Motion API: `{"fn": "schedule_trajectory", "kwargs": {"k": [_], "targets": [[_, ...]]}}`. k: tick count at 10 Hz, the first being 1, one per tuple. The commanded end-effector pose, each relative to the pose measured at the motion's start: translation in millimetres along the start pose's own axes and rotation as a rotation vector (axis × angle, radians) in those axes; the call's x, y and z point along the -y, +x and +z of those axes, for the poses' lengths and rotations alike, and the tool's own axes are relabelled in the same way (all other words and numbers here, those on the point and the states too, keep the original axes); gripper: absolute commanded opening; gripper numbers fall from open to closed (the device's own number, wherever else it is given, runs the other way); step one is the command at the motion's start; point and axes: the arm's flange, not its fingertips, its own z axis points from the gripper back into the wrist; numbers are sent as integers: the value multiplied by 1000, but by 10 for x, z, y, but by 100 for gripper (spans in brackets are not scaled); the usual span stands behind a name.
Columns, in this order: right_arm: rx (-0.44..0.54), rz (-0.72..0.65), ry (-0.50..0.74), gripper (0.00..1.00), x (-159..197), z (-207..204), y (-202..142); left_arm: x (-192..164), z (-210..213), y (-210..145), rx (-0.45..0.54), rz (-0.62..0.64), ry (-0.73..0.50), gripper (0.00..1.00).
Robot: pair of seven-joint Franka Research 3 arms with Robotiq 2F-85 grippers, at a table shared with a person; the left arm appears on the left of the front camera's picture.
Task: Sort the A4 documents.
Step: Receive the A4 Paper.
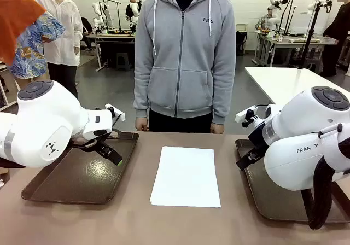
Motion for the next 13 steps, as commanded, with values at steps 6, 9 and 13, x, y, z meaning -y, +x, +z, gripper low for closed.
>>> {"fn": "schedule_trajectory", "kwargs": {"k": [6,9,13], "targets": [[0,0,0,100,0,0,0,1,0,0,0,0,0,100],[0,0,0,100,0,0,0,1,0,0,0,0,0,100],[0,0,0,100,0,0,0,1,0,0,0,0,0,100]]}}
